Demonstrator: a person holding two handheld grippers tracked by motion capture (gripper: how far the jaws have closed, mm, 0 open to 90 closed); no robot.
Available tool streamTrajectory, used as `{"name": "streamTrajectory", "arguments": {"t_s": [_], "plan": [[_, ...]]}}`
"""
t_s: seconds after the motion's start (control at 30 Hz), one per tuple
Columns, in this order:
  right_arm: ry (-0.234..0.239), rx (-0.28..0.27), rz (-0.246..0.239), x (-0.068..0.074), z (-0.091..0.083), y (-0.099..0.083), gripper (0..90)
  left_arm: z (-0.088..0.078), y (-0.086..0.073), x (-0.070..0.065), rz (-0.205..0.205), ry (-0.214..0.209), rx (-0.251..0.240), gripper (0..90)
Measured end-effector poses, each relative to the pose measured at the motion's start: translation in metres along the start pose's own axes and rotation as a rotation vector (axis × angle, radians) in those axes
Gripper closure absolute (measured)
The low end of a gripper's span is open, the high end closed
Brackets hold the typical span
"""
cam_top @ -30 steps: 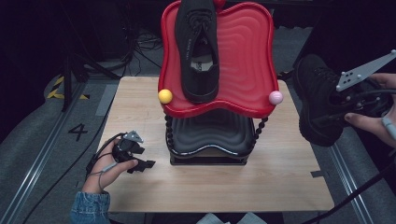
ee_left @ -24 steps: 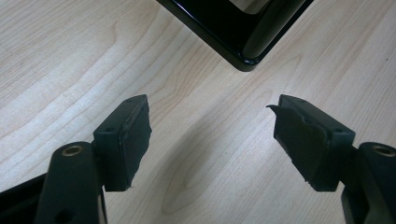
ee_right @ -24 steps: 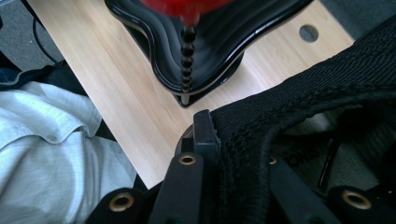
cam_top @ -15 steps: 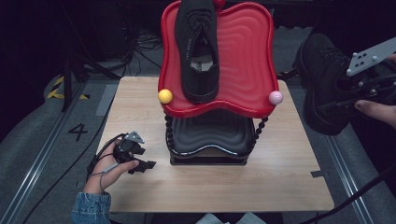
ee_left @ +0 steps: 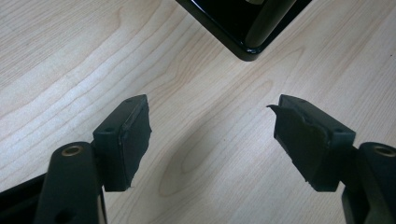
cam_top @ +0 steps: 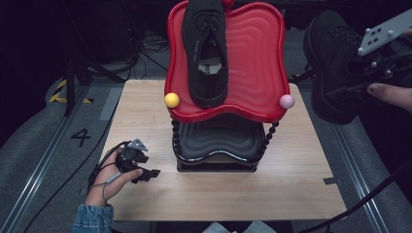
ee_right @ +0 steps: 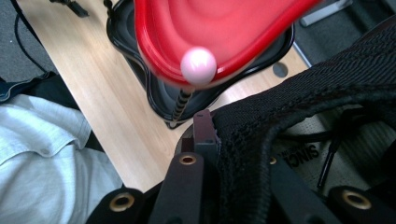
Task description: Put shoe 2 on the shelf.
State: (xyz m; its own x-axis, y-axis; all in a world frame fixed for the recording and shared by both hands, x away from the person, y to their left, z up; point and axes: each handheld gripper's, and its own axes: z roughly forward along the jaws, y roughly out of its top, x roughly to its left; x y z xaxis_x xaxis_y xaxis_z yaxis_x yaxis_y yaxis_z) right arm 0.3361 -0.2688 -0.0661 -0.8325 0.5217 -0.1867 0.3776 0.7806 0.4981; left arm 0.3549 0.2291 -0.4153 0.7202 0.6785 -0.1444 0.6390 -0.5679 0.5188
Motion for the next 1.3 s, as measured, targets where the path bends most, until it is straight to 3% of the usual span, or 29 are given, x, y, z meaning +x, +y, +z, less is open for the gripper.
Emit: {"name": "streamTrajectory", "arguments": {"t_s": [0.1, 0.23, 0.27, 0.37, 1.3], "plan": [[-0.003, -0.008, -0.018, 0.002, -0.001, 0.012, 86.8, 0.001, 0.000, -0.001, 0.021, -0.008, 0.000, 27.0], [-0.003, -0.023, -0.040, 0.006, 0.000, 0.027, 86.7, 0.003, 0.000, -0.001, 0.019, 0.005, 0.014, 26.9], [-0.005, -0.022, -0.048, 0.007, 0.000, 0.030, 86.7, 0.003, -0.001, -0.002, 0.002, -0.004, 0.016, 26.9], [0.001, -0.032, -0.067, 0.012, 0.001, 0.040, 86.8, 0.004, -0.001, -0.001, 0.017, -0.002, 0.013, 26.9], [0.017, -0.059, -0.145, 0.034, 0.029, 0.098, 86.6, 0.010, 0.005, 0.004, 0.014, -0.035, 0.026, 26.7]]}}
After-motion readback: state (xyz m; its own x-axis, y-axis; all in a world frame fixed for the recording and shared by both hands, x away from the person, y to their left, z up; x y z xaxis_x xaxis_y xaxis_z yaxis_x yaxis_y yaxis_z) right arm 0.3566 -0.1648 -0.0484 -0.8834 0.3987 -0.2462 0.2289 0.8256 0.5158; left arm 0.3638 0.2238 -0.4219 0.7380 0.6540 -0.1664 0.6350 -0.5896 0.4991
